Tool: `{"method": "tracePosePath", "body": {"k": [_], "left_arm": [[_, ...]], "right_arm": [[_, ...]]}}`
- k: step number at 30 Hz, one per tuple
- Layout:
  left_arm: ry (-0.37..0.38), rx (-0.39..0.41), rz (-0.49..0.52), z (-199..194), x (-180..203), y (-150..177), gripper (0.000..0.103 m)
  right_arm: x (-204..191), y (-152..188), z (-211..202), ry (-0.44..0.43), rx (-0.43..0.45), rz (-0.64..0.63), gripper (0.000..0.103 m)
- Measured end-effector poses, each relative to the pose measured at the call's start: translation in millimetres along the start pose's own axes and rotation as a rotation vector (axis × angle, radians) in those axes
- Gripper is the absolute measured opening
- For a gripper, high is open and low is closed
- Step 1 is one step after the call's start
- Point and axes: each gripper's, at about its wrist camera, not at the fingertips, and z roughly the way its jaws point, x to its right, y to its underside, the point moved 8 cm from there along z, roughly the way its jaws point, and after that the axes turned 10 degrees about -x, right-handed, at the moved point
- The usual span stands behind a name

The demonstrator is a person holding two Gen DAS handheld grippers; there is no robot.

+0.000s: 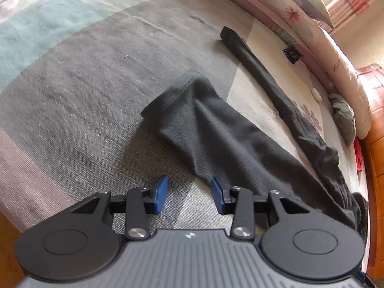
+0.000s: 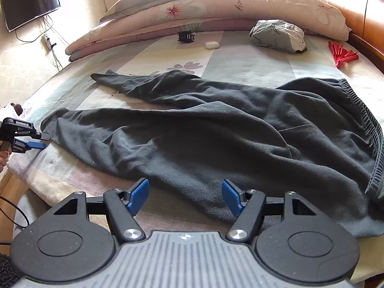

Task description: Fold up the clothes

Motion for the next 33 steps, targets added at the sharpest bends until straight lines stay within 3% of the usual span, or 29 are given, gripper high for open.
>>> {"method": "tracePosePath", "body": {"k": [5, 12, 15, 22, 25, 28, 31, 33], "left_arm": [[0.081, 0.066, -0.085, 6, -9, -16, 0.04], [0.069, 0.139, -0.04, 13, -1, -28, 0.039], [0.046, 0.155, -0.018, 15, 3, -31, 0.038], [-0.038, 0.162, 0.047, 16, 12, -29, 0.035], [-0.052, 0.161, 0.051, 17, 13, -29, 0.035], [-0.06, 0.16, 0.045, 17, 13, -30, 0.035], [-0.062, 0.162, 0.035, 18, 13, -30, 0.038], [-0.062, 0.162, 0.032, 18, 14, -29, 0.038]], "right_arm": [[12, 10, 0, -0.058, -0.02, 0.08, 0.075], [56, 46, 9, -0.226, -0.061, 0.394, 0.075], [80, 56, 3, -0.274, -0.007, 0.539, 0.075], [150, 72, -14, -0.28, 0.197, 0.892, 0.073], [175, 75, -23, -0.208, 0.274, 0.954, 0.072], [192, 72, -23, -0.193, 0.323, 0.986, 0.074], [182, 60, -15, -0.201, 0.309, 0.946, 0.085], [163, 53, -4, -0.227, 0.265, 0.874, 0.085]]}}
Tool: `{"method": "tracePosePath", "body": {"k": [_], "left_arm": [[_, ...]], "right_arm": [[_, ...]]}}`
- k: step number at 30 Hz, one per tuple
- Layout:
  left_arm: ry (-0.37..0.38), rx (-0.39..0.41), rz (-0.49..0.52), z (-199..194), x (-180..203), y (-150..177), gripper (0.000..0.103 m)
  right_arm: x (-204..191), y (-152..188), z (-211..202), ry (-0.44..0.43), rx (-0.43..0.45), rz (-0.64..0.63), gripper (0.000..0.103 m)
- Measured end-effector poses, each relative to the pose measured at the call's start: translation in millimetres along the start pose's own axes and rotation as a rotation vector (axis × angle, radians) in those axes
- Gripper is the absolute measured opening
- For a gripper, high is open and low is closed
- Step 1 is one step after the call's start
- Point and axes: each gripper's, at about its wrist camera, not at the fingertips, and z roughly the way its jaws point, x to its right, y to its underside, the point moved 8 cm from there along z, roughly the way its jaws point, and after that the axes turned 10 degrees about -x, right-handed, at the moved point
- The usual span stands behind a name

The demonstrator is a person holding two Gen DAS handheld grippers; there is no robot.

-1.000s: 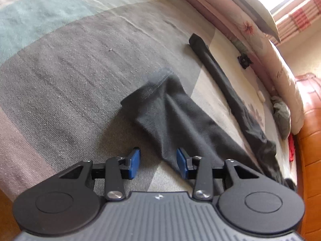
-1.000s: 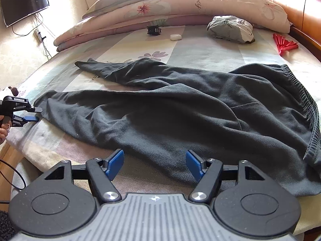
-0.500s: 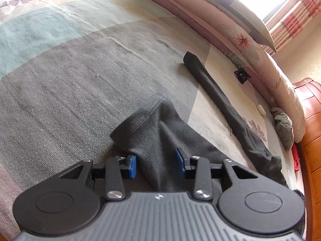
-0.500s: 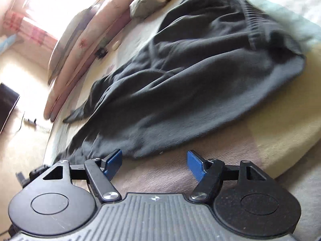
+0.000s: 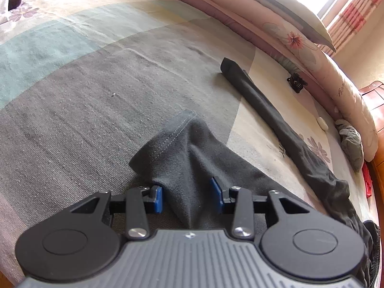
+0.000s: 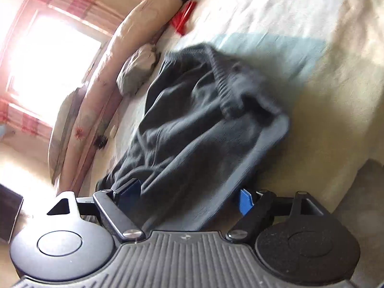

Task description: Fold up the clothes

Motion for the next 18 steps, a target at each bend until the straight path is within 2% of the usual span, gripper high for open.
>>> {"method": "tracePosePath", "body": {"k": [3, 4, 5, 6, 7, 9, 12, 18], "left_arm": [[-0.024, 0.004, 0.01, 0, 0, 1, 0.036], [-0.041, 0.006, 0.018, 0, 0, 1, 0.032], [-0.058, 0.007, 0.026, 0, -1, 1, 0.018], [-0.068, 0.01, 0.031, -1, -1, 0, 0.01], [-0.068, 0.015, 0.031, -4, -1, -1, 0.004], [-0.066, 0.025, 0.032, -9, -1, -3, 0.001], [-0.061, 0.043, 0.034, -19, 0, -6, 0.0], [-0.054, 0.113, 0.058, -68, -5, -20, 0.0]], "right_arm": [[-15, 8, 12, 0.018, -0.013, -0.084, 0.086], [-15, 6, 14, 0.025, -0.009, -0.088, 0.084], [-14, 3, 15, 0.038, -0.005, -0.089, 0.079], [-13, 0, 17, 0.051, -0.001, -0.091, 0.062], [-9, -2, 19, 0.072, -0.004, -0.086, 0.033], [1, -4, 22, 0.117, -0.022, -0.06, 0.003], [2, -1, 13, 0.11, -0.025, -0.063, 0.004], [-34, -3, -6, 0.073, -0.025, -0.133, 0.004]]}}
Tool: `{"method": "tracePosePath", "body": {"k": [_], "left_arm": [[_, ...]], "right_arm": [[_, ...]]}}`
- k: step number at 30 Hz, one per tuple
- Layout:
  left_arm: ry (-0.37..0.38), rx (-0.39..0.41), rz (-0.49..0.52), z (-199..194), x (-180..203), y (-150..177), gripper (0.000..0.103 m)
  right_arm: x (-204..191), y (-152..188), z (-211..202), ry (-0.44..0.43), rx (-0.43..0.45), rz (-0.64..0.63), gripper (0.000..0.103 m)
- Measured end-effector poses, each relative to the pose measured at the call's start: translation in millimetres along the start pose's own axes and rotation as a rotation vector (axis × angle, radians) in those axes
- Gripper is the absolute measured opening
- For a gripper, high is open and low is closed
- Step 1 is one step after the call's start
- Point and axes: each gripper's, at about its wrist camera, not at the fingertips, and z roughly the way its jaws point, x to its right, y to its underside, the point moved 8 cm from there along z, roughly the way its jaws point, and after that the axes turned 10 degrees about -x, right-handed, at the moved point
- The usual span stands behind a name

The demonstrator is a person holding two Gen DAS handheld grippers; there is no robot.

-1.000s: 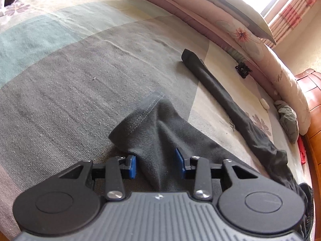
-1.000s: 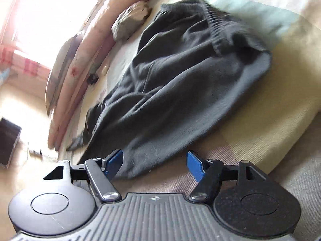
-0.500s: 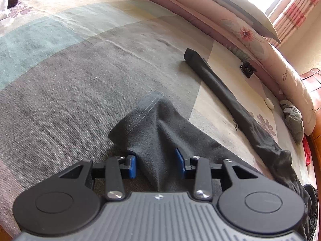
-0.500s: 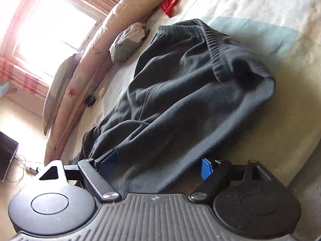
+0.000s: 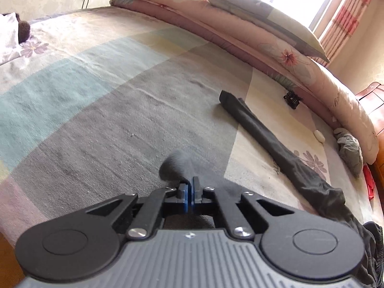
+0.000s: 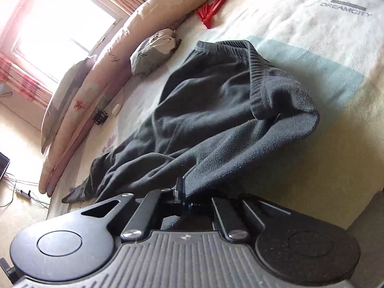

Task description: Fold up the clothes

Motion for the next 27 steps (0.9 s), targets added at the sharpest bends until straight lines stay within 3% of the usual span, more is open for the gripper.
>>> {"method": "tracePosePath", "body": {"k": [4, 7, 11, 13, 20, 23, 25, 27], "left_arm": [[-0.037, 0.031, -0.019, -24, -20, -12, 0.0], [-0.057, 0.037, -0.054, -28, -41, -15, 0.0], [-0.081, -0.021, -0.098, -10, -64, -1, 0.0], [-0.105, -0.047, -0.104, -2, -73, 9, 0.0], [-0.116, -0.041, -0.094, -16, -88, 22, 0.003], [-0.179, -0.056, -0.075, -19, -98, 27, 0.008], [-0.269, -0.043, -0.053, -27, -110, 28, 0.007], [-0.298, -0.048, -0.021, -35, -115, 26, 0.007]], "right_arm": [[-20, 1, -8, -0.042, -0.034, -0.011, 0.004], [-18, 9, 0, 0.003, -0.079, -0.027, 0.004], [7, 33, 20, 0.083, -0.181, 0.036, 0.004], [10, 42, 20, 0.081, -0.193, 0.053, 0.004], [10, 47, 8, 0.113, -0.181, 0.015, 0.004], [18, 45, -1, 0.201, -0.145, -0.008, 0.012], [21, 39, -17, 0.271, -0.082, -0.046, 0.019], [24, 29, -31, 0.377, -0.003, -0.119, 0.025]]}}
